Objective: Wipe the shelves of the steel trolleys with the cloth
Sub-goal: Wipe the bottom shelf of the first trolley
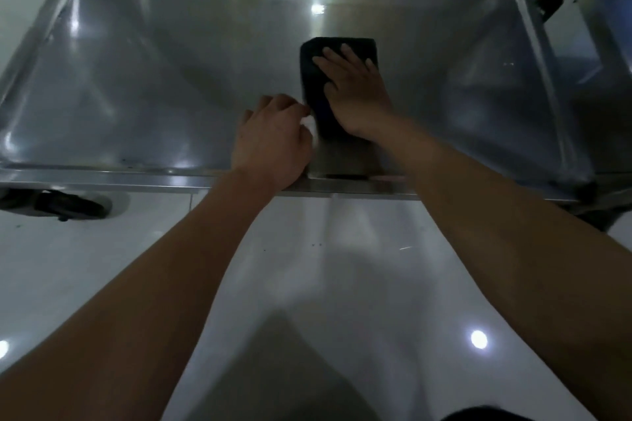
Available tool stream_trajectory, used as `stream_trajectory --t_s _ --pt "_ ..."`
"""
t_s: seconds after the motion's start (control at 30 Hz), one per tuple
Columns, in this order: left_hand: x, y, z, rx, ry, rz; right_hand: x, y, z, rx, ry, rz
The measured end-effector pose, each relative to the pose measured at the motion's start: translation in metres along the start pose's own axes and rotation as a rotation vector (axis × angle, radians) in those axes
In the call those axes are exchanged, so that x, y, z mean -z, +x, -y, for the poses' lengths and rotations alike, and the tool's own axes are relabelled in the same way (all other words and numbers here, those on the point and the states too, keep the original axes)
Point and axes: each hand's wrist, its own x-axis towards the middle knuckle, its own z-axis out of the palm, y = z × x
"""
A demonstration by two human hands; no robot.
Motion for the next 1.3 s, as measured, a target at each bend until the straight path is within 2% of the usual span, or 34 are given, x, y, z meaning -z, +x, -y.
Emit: stream_trajectory --t_s 0.23,0.53,0.73,0.93,1.1,1.3 --pt "-0.048 0.021 -0.089 -0.113 -0.02 0.048 0.045 -0.04 -0.104 -0.191 0.035 -0.056" --pt "-0.068 0.032 -0.156 -0.168 -0.049 0.074 0.091 -0.083 -0.202 -0.37 0.012 -0.127" --pt "-0.075 0.025 -0.17 -0.205 0.0 0.127 0.093 -0.102 -0.204 -0.362 -0.006 -0.103" --pt "-0.078 0.021 -0.167 -0.21 0.0 0.082 0.085 -0.167 -0.187 -0.322 0.026 -0.114" --pt "-0.079 0.018 -0.162 -0.266 -0.001 0.116 0.084 -0.208 -0.174 -0.3 0.002 -0.097" --pt "-0.068 0.017 -0.15 -0.321 -0.102 0.22 0.071 -0.226 -0.147 -0.418 -0.046 -0.191"
